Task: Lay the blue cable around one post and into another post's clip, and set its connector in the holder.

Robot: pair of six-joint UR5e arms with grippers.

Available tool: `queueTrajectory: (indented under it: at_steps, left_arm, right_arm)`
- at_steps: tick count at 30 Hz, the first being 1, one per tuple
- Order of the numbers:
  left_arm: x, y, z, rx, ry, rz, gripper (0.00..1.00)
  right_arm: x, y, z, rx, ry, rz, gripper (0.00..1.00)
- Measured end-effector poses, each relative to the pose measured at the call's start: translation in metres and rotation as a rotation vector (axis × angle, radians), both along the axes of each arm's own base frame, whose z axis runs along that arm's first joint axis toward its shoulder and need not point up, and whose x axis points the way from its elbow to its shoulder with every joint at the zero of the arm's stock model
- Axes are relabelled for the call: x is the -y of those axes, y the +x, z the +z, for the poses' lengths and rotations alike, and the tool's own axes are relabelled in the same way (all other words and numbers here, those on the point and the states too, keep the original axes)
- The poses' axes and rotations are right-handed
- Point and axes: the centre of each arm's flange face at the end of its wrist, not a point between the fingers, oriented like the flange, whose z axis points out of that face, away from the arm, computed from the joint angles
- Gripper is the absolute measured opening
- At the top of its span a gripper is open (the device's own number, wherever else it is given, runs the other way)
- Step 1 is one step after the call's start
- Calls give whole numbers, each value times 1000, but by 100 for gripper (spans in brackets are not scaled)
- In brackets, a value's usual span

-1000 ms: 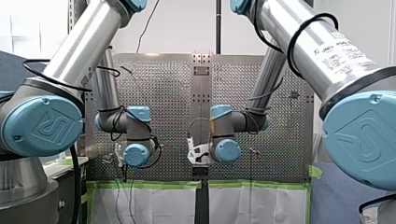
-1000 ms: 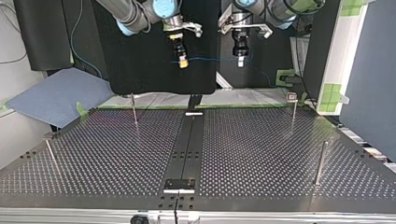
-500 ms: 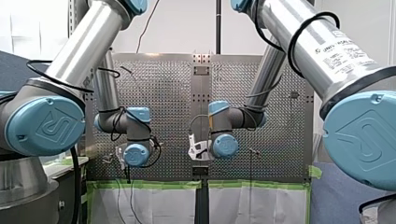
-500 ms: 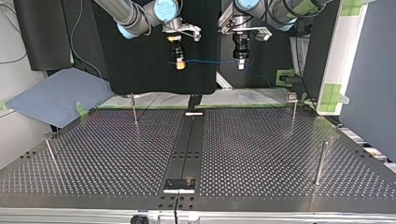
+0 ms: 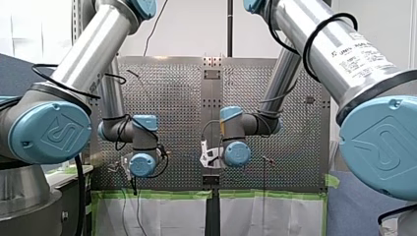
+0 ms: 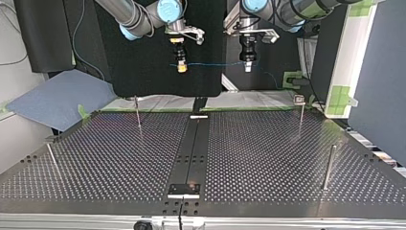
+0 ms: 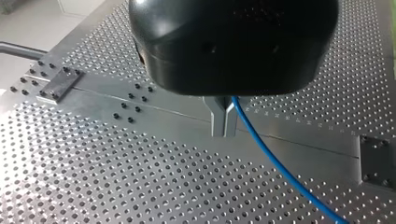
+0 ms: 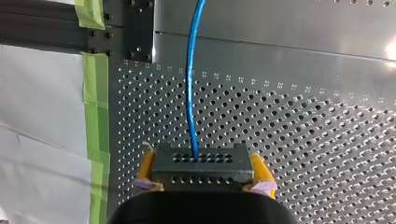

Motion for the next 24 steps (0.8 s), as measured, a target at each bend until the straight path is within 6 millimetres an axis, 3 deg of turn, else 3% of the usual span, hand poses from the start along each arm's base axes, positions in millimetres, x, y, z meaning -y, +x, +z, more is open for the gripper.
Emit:
queueTrajectory:
  at_steps: [13, 24]
  left_arm:
    - [-5, 4, -4, -7, -12, 2, 0]
    - [-11, 12, -3, -4, -40, -2, 0]
  right_arm:
    - [2, 3, 12, 17, -16, 3, 0]
    - [11, 11, 41, 24, -35, 6, 0]
